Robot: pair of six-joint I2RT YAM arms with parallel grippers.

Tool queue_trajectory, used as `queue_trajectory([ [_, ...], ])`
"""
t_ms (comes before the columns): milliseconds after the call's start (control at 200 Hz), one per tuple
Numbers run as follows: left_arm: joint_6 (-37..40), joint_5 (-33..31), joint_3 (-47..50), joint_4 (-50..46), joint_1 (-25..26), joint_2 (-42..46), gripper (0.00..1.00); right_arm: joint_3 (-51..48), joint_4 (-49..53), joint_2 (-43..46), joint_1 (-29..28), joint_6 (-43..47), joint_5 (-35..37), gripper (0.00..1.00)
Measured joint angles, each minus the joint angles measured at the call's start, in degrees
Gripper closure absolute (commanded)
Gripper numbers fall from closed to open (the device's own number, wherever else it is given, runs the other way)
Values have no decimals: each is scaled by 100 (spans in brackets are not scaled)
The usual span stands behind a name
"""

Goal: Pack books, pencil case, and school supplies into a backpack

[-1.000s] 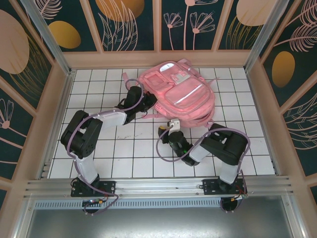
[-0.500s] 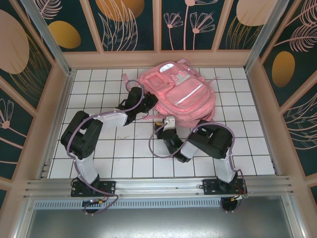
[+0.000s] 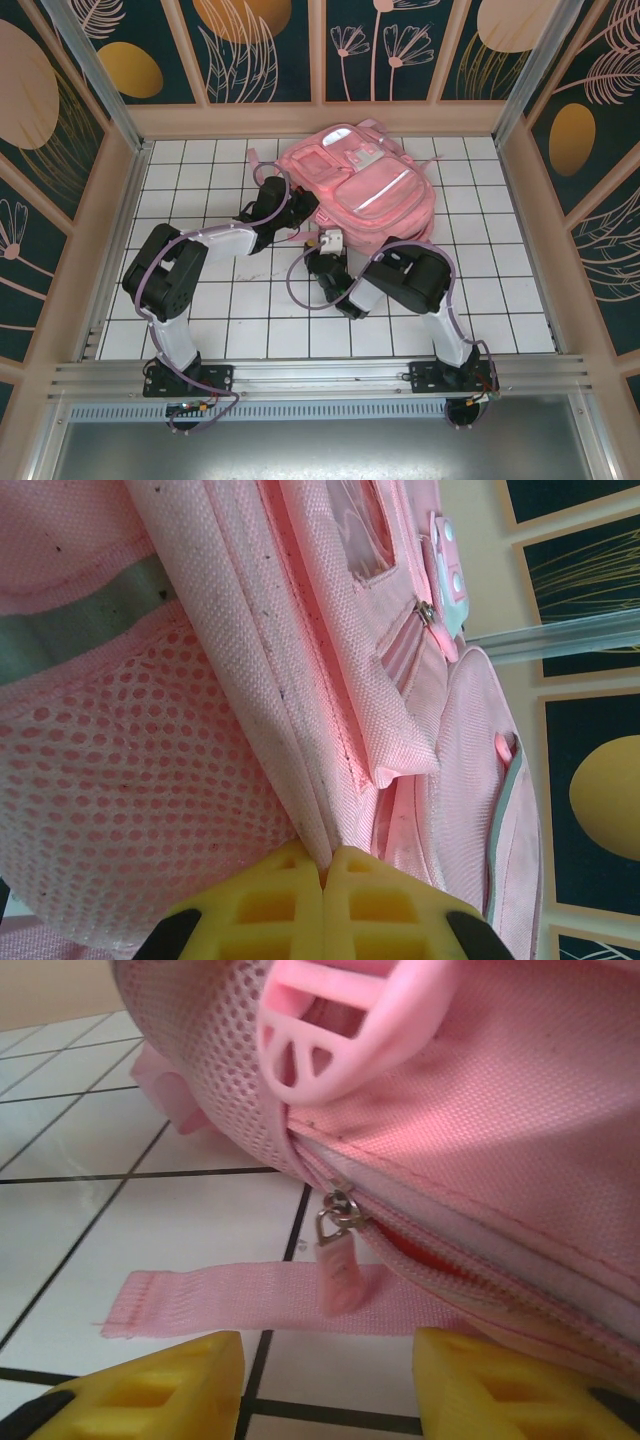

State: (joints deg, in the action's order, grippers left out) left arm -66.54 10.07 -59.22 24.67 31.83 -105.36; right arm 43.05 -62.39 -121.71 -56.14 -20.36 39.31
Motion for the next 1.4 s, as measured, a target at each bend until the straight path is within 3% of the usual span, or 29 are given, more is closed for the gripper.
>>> queue_trajectory([
  [235,-22,13,9,37,0,0,100,348,378,-120,107,-142,190,67],
  [310,-22,15,9,42,0,0,100,376,444,-125,107,-197,227,87],
  [415,-22,13,9,42,0,0,100,345,468,-125,107,-247,275,100],
  [1011,44,-90,74,-37,-55,28,100,-831,415,691,101,-402,310,100],
  [1081,42,-50,79,-31,-66,31,100,-828,387,691,90,-378,273,75],
  [1201,22,11,79,-2,-76,31,100,-612,396,636,26,-282,219,57],
  [1401,20,42,79,4,-76,33,100,44,398,264,24,-140,76,52],
])
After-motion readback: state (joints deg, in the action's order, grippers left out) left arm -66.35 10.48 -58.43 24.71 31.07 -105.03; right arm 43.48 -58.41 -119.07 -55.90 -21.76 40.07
